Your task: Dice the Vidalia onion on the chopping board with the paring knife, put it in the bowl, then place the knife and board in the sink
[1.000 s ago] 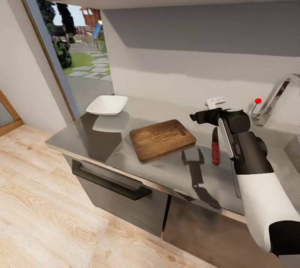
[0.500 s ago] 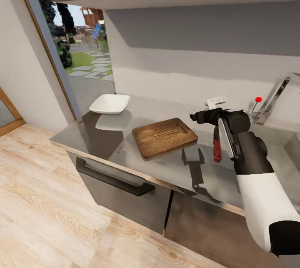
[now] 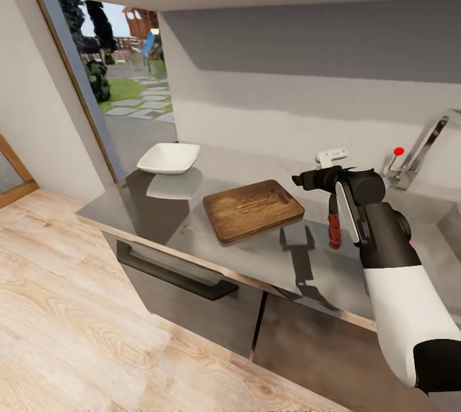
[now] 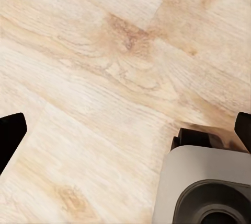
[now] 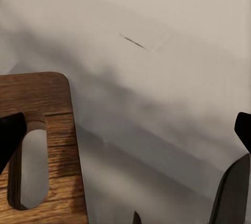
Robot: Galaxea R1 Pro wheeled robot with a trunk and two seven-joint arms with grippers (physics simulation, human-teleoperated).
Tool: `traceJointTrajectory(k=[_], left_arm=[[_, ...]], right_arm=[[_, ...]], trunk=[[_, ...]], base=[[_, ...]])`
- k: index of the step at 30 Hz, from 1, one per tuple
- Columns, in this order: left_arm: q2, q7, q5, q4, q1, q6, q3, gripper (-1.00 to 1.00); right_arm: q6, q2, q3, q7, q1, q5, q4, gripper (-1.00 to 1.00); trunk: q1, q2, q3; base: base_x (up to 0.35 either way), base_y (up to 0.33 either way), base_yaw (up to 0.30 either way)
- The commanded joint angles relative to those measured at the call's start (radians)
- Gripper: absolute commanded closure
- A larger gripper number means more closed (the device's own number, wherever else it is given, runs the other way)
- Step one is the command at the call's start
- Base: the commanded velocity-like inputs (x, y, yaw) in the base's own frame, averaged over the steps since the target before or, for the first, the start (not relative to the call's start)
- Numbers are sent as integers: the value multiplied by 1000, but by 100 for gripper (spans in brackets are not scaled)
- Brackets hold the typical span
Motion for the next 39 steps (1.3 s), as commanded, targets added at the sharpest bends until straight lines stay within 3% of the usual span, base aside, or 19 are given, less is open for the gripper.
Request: traceJointTrajectory(k=[1,11,29,39], left_arm=[[0,1,2,0,0,-3,0,-100],[0,1,2,0,0,-3,0,-100],[0,0,2,0,0,-2,0,-100],[0,0,2,0,0,-2,0,-100]], right_arm=[[4,-1,1,8,-1,10,-1,-100],[4,-1,1,8,-1,10,-1,-100],[16,5,-8,5,-26,18,14,-100],[15,5,-8,6,-26,16,99,-100]], trunk=[[0,0,-2],[0,0,-16],[0,0,-16],[0,0,-16]], base=[[0,0,0],[0,0,0],[0,0,0],[0,0,0]])
